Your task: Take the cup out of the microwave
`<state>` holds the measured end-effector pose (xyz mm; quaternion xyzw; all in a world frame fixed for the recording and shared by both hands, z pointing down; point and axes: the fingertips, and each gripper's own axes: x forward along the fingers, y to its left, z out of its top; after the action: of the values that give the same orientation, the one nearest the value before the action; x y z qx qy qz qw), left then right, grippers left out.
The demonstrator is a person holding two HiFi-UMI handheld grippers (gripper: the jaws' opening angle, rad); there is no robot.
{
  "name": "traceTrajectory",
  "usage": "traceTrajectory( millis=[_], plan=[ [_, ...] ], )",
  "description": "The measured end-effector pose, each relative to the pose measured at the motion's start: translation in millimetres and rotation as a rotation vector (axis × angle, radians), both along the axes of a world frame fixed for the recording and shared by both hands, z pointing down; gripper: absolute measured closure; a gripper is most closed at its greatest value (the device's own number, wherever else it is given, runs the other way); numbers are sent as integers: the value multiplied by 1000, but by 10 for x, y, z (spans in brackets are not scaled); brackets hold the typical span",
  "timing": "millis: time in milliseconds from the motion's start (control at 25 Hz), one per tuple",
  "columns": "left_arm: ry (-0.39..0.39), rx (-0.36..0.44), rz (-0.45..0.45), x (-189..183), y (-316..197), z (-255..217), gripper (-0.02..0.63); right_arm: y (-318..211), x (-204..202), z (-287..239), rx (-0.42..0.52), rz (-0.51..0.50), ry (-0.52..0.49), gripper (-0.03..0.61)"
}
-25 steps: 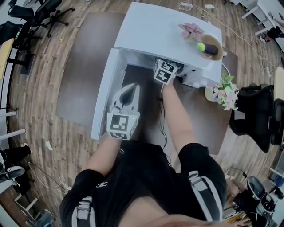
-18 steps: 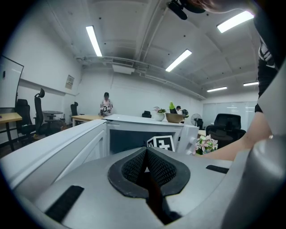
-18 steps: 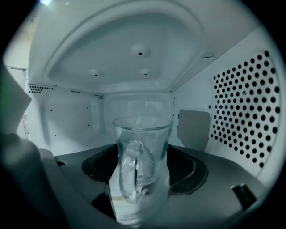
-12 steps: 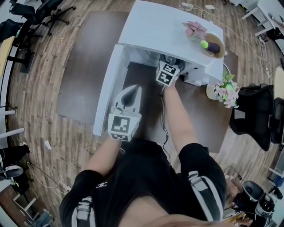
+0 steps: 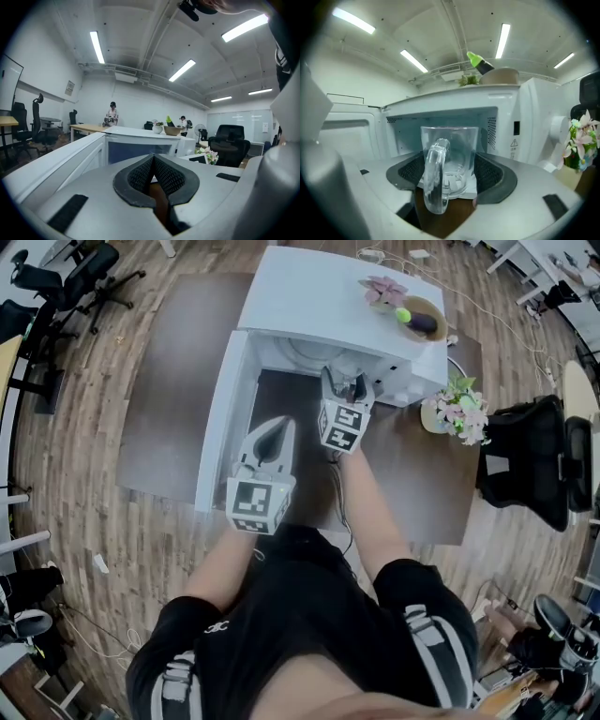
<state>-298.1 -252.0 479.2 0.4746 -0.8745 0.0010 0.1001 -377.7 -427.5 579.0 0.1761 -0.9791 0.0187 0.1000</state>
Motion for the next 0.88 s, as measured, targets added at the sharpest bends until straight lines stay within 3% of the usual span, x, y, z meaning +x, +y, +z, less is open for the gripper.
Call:
traceTrajectory(
  millis=[320,520,880],
  plan=[
    [-26,47,20,111,0,-267,612,344,762,-620,-10,-74,-81,247],
    [-51,57,34,163,38,-405,612,399,1203,-1124,-17,-65,-179,247],
    [-101,93,89,264,-31,-688,612,513,1722,-1765,99,-39,-279,247]
  ],
)
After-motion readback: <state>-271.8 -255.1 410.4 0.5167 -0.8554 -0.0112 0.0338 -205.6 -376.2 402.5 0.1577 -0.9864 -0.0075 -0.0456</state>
